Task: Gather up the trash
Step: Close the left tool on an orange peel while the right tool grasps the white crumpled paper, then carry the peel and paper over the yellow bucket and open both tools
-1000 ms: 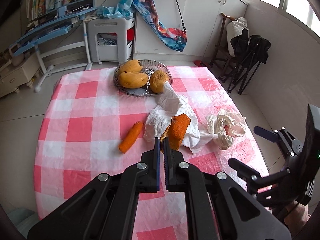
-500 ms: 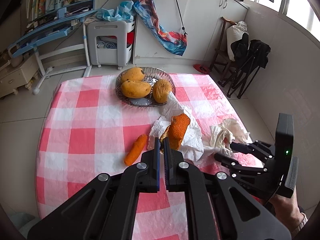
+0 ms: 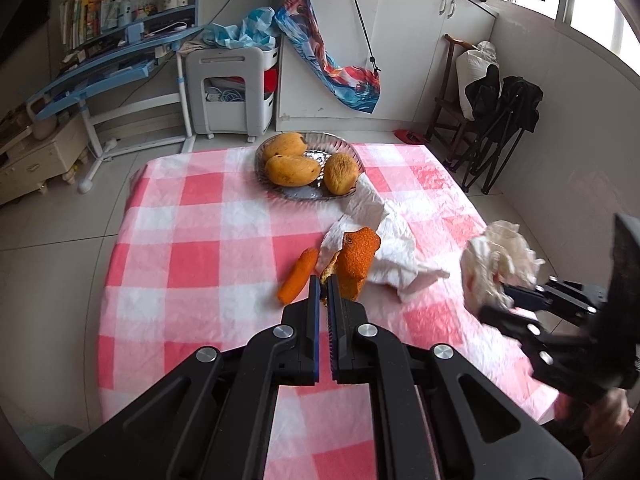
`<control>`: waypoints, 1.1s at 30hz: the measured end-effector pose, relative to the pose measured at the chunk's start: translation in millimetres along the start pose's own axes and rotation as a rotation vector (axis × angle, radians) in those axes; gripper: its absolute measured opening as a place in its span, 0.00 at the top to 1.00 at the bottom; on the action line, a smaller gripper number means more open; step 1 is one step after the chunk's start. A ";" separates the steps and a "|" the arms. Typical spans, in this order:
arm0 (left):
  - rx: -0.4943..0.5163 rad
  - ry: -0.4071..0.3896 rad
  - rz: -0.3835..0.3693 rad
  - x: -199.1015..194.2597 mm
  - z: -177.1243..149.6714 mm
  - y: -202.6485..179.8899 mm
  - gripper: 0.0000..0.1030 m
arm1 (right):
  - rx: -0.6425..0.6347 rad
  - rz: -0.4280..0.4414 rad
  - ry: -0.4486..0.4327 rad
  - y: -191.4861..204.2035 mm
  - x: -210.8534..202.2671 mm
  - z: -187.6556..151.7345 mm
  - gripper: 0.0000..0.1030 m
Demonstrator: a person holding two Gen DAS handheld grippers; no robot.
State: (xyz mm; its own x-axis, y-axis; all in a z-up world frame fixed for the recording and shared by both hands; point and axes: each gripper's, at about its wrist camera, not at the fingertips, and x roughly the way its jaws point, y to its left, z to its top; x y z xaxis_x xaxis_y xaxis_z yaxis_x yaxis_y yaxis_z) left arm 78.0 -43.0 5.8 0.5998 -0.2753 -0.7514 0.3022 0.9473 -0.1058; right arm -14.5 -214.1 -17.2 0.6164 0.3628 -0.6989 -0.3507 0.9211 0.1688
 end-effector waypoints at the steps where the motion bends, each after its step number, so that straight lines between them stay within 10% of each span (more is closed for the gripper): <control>1: 0.001 -0.003 0.005 -3.8 -3.6 1.6 0.96 | -0.018 0.019 -0.004 7.5 -4.4 -1.5 0.72; 17: -0.052 -0.004 0.050 -73.4 -96.4 6.7 0.96 | -0.316 0.430 0.134 144.1 -42.7 -88.4 0.71; 33: -0.118 0.050 0.095 -122.5 -193.1 -0.4 0.96 | -0.527 0.536 0.407 204.9 -20.1 -155.4 0.65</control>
State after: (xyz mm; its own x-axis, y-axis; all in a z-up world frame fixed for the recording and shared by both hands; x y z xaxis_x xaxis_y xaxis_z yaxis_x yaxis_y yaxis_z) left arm -138.7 22.0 -27.9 0.5829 -0.1777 -0.7929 0.1548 0.9822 -0.1063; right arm -208.3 -54.6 -76.6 0.0073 0.5588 -0.8293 -0.8669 0.4169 0.2733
